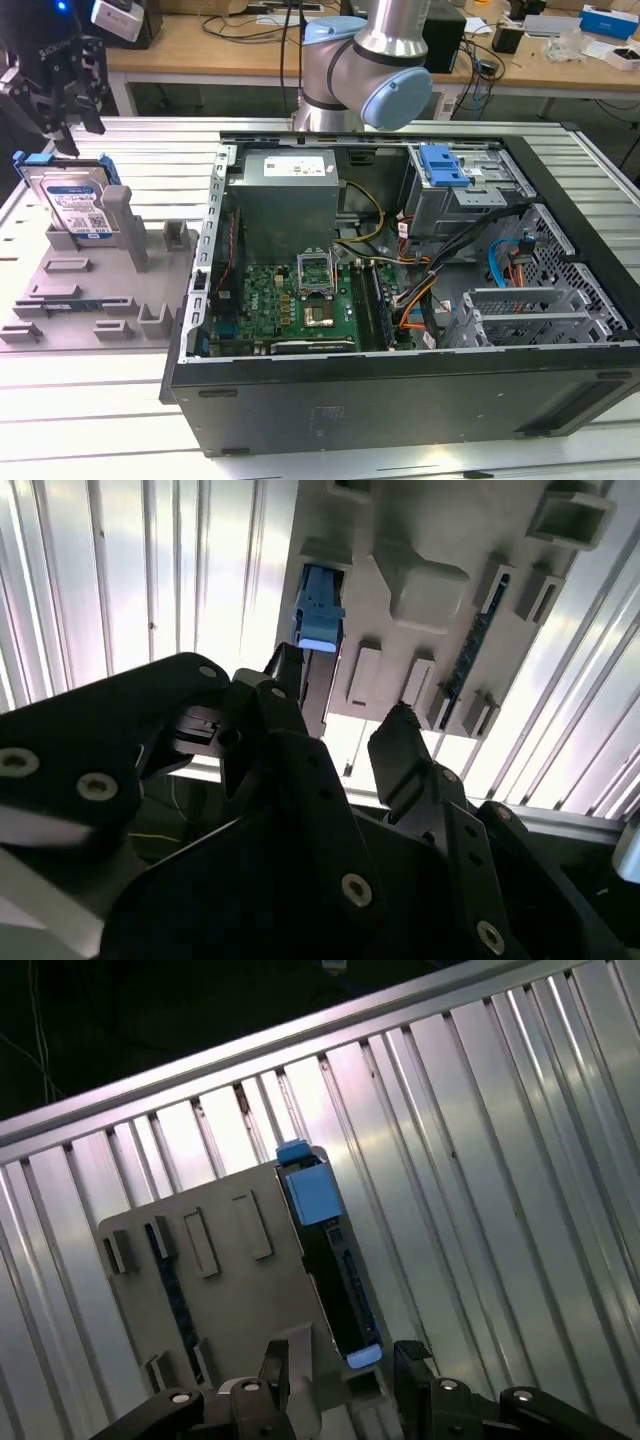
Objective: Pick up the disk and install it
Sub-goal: 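Pick up the disk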
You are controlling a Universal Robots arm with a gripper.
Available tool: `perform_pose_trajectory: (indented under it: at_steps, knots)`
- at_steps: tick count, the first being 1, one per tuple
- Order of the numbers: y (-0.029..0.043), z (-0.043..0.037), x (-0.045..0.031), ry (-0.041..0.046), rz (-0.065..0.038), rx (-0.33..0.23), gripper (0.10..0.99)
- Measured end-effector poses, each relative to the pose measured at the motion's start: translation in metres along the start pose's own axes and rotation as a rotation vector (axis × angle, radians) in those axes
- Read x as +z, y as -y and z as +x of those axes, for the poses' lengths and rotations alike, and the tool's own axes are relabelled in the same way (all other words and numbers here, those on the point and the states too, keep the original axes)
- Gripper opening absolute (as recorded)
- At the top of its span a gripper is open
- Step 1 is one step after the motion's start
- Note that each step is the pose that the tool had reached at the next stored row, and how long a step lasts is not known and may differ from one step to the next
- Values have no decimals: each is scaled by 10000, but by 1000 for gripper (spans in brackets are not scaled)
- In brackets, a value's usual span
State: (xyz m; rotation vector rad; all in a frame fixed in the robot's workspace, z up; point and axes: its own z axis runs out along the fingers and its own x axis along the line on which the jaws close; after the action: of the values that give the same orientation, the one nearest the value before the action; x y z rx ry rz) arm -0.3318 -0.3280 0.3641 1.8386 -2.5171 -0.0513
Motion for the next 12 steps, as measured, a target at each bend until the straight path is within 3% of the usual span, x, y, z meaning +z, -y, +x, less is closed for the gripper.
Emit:
perform_pose_trajectory:
  at_steps: [4,5,9,12]
  knots:
    - [-1,-2,9,-48,3,-986,541]
    - [-1,-2,8,-114,18,-1115,541]
    - [0,-2,11,-125,24,-1188,541]
    - [-4,-13,27,-127,150,-1438,541]
